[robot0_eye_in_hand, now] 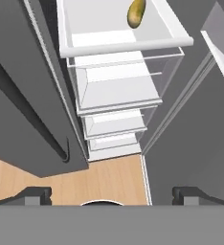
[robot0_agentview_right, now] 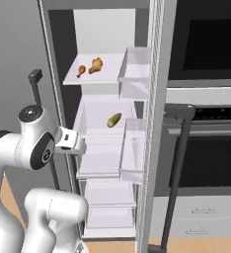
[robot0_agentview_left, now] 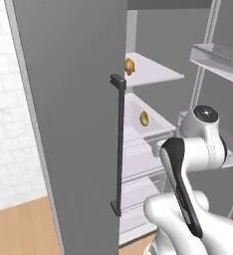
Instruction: Place one cucumber and one chicken drumstick in each tupperware on the nearby counter, to pack two identical lunches.
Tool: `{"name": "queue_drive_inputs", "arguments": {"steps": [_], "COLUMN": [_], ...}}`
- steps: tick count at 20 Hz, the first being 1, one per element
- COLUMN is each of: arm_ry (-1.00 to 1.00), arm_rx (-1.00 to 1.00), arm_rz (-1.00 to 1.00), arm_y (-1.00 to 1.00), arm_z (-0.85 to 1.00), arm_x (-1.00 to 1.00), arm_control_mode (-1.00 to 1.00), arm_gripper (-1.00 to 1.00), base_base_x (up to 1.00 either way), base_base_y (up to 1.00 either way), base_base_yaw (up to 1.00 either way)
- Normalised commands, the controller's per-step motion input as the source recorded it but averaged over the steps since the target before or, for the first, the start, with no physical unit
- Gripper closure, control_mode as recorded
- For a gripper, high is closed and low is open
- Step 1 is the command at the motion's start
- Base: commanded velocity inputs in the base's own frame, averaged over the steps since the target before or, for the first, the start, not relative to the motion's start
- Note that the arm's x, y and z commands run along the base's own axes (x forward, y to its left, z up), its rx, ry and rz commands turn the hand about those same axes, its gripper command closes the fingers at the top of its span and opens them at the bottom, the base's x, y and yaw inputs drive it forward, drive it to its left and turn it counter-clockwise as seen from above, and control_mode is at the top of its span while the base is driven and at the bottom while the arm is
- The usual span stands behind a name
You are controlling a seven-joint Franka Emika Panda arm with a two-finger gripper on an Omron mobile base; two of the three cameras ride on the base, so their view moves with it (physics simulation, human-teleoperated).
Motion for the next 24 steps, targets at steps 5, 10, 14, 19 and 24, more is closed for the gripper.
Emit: {"name": "queue_drive_inputs", "arguments": {"steps": [5,10,14,19,24], "arm_ry": [0.00,0.00,0.00,0.00,0.00], "arm_rx": [0.00,0.00,0.00,0.00,0.00], "arm_rz": [0.00,0.00,0.00,0.00,0.00], "arm_y": [0.00,0.00,0.00,0.00,0.00], "arm_z": [0.00,0.00,0.00,0.00,0.00], "arm_x": [0.00,0.00,0.00,0.00,0.00], "arm_control_mode": [1.00,1.00,1.00,1.00,1.00], "arm_gripper": [-1.00,-1.00,-1.00,-1.00,-1.00], "base_base_x": [0.48,0.55,0.42,0.18,0.13], "base_base_y": [-0.37,-0.11,-0.14,-0.32,-0.08], "base_base_yaw": [0.18,0.12,0.11,0.12,0.03]}}
